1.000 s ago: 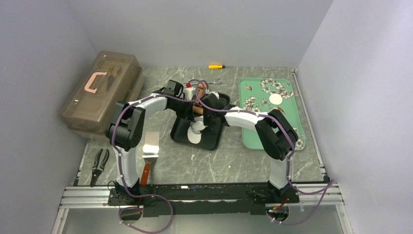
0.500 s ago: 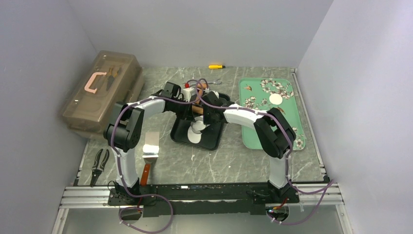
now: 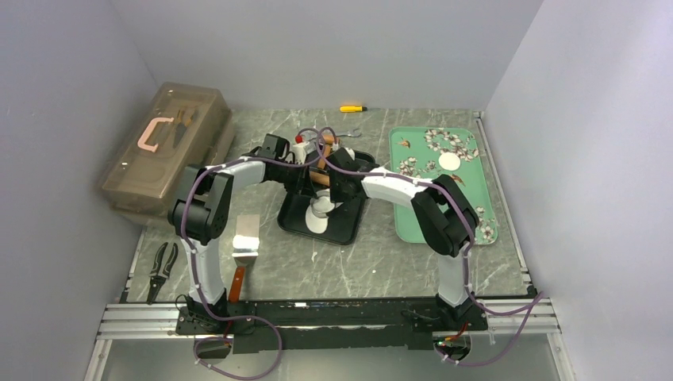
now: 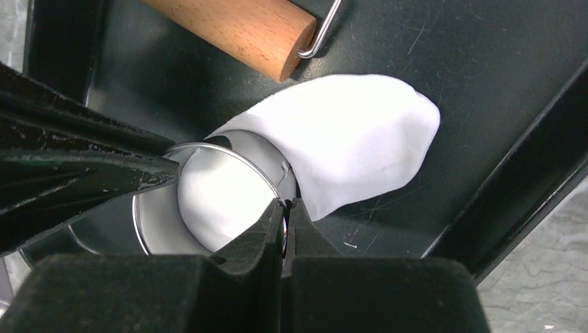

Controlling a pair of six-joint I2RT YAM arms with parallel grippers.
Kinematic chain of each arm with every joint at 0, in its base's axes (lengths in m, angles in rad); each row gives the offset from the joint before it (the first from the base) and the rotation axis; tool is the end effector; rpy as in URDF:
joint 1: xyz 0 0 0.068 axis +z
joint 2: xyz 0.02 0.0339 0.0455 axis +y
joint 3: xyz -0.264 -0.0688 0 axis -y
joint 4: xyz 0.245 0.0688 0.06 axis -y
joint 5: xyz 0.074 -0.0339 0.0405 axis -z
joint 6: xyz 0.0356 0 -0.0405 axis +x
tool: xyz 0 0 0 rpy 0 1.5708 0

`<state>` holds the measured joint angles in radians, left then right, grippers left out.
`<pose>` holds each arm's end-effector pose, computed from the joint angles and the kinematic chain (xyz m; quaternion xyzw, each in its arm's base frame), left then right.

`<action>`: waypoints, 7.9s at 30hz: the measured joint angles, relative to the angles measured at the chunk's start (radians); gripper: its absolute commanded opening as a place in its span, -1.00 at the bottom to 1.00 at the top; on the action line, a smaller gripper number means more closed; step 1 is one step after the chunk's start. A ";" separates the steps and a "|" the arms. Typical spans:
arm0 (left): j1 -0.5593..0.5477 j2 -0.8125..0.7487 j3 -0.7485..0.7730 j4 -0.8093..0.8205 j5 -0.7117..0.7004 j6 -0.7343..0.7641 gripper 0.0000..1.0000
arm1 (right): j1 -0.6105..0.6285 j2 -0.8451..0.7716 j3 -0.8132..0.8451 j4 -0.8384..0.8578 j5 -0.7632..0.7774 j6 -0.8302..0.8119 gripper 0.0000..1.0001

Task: Roll out the dumpling wrappers from the dough

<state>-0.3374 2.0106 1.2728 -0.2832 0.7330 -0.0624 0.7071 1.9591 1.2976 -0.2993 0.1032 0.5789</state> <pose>0.3757 -0.1571 0.1463 0.2195 0.8767 -0.3883 0.1799 0.3162 0.2654 0.1650 -0.0456 0.9516 0.1404 0.2695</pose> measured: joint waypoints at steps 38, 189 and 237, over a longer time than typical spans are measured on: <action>0.006 -0.042 -0.076 0.074 -0.027 -0.037 -1.00 | -0.032 0.034 0.043 -0.007 -0.061 -0.054 -1.00; 0.026 0.000 0.002 0.006 0.006 -0.087 -1.00 | 0.013 0.002 -0.018 0.055 0.041 -0.037 -1.00; 0.010 -0.107 0.106 -0.140 -0.085 -0.048 -1.00 | 0.015 -0.037 0.144 -0.102 0.085 -0.154 -1.00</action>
<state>-0.3279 1.9034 1.3788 -0.4236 0.6476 -0.1104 0.7223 1.9224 1.4418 -0.4015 0.1886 0.4248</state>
